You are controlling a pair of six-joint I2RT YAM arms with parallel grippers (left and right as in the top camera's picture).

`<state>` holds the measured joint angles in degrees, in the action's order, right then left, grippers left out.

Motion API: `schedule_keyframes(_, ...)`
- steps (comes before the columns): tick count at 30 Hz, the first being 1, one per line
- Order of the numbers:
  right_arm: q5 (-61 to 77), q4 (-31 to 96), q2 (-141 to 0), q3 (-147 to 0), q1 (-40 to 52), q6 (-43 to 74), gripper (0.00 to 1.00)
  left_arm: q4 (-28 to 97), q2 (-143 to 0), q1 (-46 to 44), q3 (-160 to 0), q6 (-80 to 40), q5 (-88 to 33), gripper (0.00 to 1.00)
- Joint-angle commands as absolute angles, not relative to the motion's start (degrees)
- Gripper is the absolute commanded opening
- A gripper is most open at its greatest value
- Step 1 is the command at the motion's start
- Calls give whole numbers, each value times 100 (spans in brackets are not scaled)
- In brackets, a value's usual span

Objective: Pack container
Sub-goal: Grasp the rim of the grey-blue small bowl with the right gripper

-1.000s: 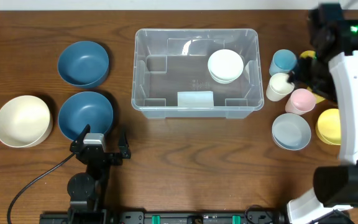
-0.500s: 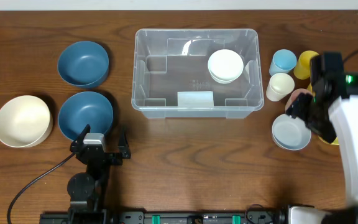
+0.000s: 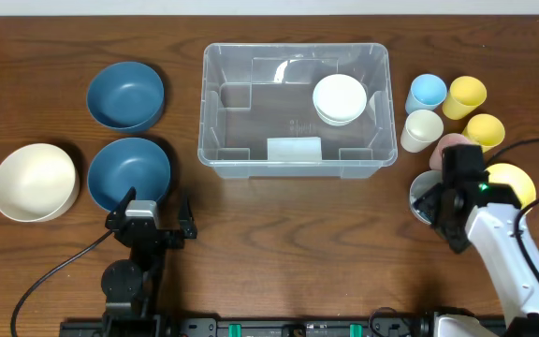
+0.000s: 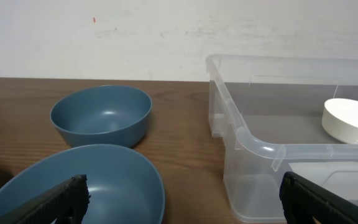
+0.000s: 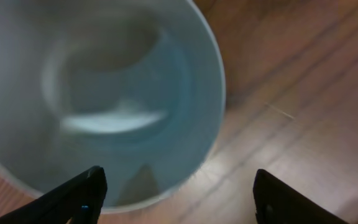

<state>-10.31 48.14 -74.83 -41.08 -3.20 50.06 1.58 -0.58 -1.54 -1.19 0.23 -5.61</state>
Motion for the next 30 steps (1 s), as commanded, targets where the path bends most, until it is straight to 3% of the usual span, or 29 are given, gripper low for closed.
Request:
schedule_keyframes(1, -1118, 4488, -7415, -3830, -375, 5188, 70, 360, -23, -126, -23, 97, -644, 98)
schedule_keyframes(2, -1160, 4357, -7415, -3739, -419, 5186, 64, 360, -23, -126, -23, 97, -646, 98)
schedule_keyframes(6, -1203, 3905, -7417, -3406, -539, 5183, 55, 360, -23, -126, -23, 97, -644, 98)
schedule_keyframes(15, -1199, 3354, -7417, -2921, -563, 5183, 4, 360, -23, -126, -23, 97, -644, 98)
schedule_keyframes(20, -989, 3415, -7417, -2921, -563, 5172, 1, 360, -23, -126, -23, 97, -644, 98)
schedule_keyframes(30, 635, 3446, -7413, -2923, -117, 3896, 1, 360, -23, -126, -23, 97, -644, 98)
